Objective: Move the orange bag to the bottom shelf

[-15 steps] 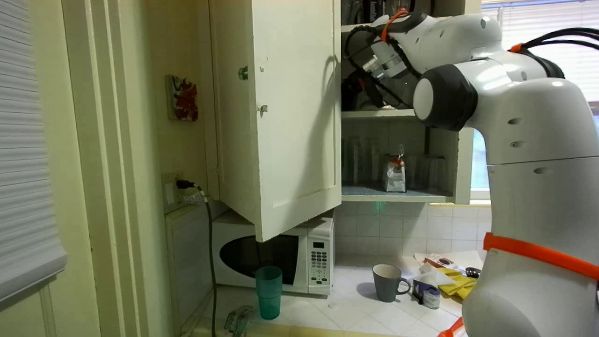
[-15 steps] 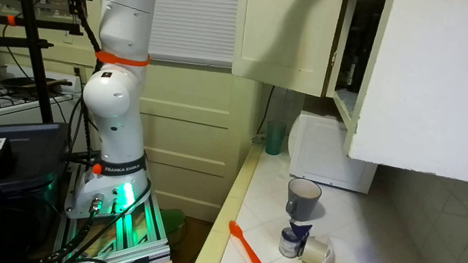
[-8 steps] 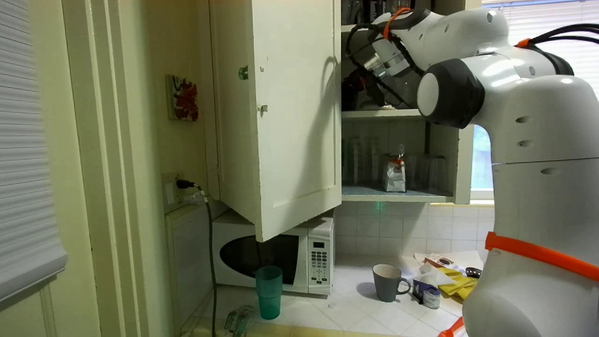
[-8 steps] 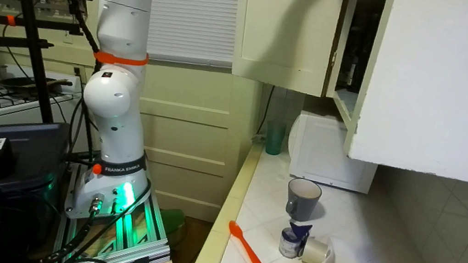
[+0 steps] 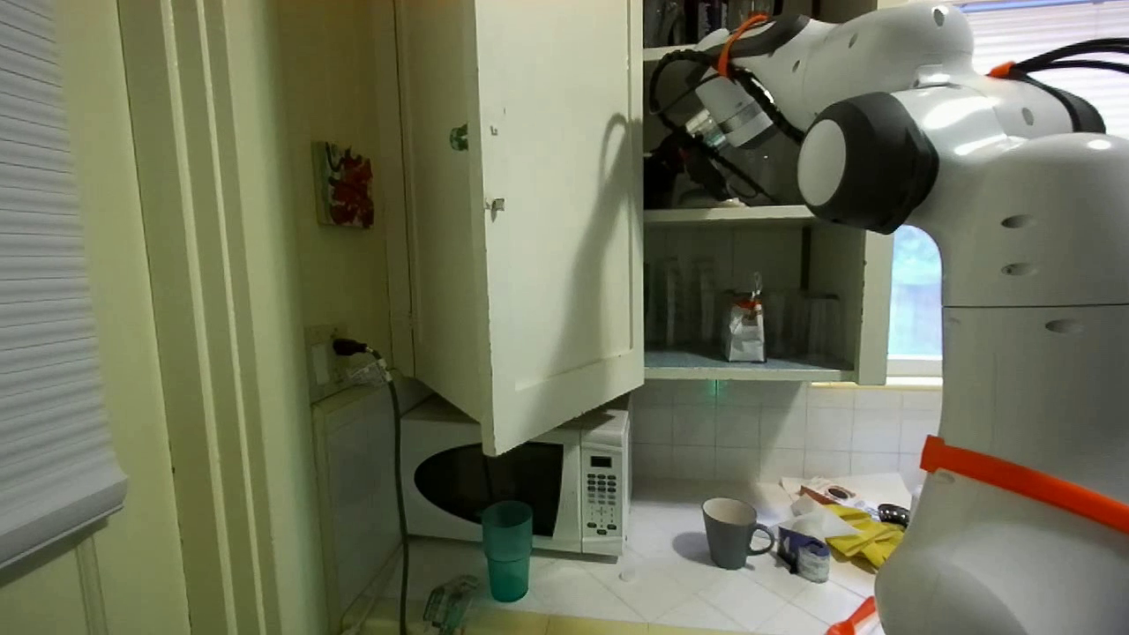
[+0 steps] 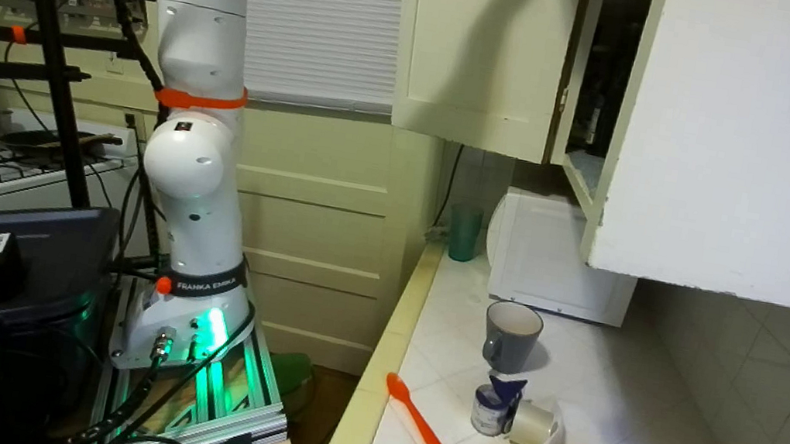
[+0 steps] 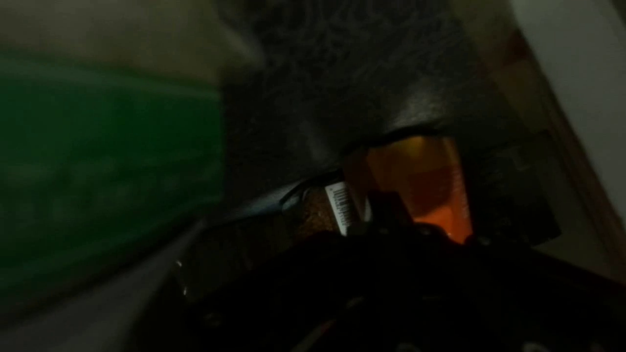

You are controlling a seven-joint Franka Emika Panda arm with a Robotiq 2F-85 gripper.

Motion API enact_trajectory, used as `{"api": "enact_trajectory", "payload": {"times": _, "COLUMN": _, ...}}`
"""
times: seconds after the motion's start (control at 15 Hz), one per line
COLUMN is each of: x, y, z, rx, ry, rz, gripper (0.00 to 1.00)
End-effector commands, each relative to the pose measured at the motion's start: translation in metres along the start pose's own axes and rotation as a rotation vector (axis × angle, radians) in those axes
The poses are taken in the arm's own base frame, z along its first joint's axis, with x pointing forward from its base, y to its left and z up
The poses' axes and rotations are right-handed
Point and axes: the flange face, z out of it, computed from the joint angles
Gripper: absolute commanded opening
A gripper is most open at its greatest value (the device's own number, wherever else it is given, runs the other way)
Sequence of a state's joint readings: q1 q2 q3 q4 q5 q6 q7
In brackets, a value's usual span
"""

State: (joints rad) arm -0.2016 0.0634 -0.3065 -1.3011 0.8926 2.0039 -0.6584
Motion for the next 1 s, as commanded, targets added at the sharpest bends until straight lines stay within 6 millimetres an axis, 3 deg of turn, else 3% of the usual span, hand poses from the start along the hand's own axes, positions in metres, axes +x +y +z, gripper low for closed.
{"api": "enact_trajectory", "payload": {"times": 0.0, "x": -0.014, "y": -0.009, "z": -0.013, "rx": -0.053, "ry": 0.002, "rz": -0.009, "gripper": 0.0}}
{"api": "enact_trajectory", "payload": {"times": 0.4, "x": -0.026, "y": -0.017, "z": -0.044, "rx": -0.126, "ry": 0.019, "rz": -0.04, "gripper": 0.0}}
{"api": "enact_trajectory", "payload": {"times": 0.93, "x": -0.048, "y": -0.029, "z": -0.067, "rx": -0.231, "ry": -0.004, "rz": -0.051, "gripper": 0.0}}
